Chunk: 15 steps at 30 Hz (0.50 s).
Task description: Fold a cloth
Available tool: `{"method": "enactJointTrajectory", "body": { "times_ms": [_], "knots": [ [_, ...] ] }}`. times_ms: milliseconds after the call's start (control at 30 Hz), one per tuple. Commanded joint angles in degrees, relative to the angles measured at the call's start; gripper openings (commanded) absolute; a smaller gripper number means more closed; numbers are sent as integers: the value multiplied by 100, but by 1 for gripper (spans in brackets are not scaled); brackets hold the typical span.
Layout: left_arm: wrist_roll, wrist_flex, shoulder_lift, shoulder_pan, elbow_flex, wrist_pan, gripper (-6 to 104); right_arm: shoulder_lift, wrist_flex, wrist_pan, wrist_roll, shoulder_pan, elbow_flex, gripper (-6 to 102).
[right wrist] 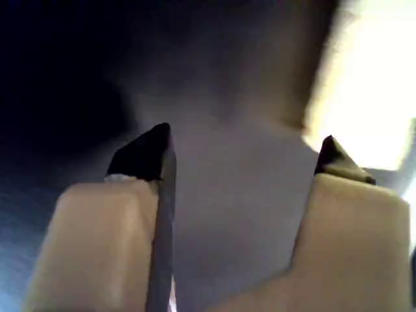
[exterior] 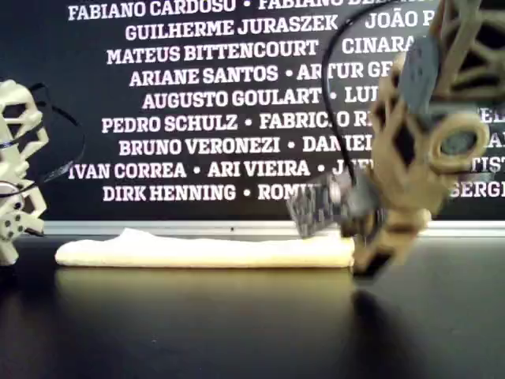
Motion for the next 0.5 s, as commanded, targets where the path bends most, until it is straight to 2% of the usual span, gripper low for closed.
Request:
{"method": "enactJointTrajectory", "body": {
  "times_ms": [0,67,133,200,300,400,467],
  "knots": [
    [-413,-176,-53,-141,-615,35,100,-88,-193,62,18,35,-800,86],
    [-712,-176,-316,-141,-940,35,100,-246,-176,62,18,35,-1090,86],
    [-844,-176,-703,-141,-1239,35,100,-457,-176,62,18,44,-1354,86],
    [-791,-176,-1090,-141,-1477,35,100,-650,-167,141,18,53,-1591,86],
    [-782,-176,-1485,-141,-1767,35,100,-835,-44,615,18,62,-1916,86],
    [-782,-167,-1617,-141,-1986,35,99,-1055,387,940,18,211,-2294,86],
    [-782,-167,-1652,-141,-2083,35,99,-1266,642,984,18,299,-2646,86]
  ]
}}
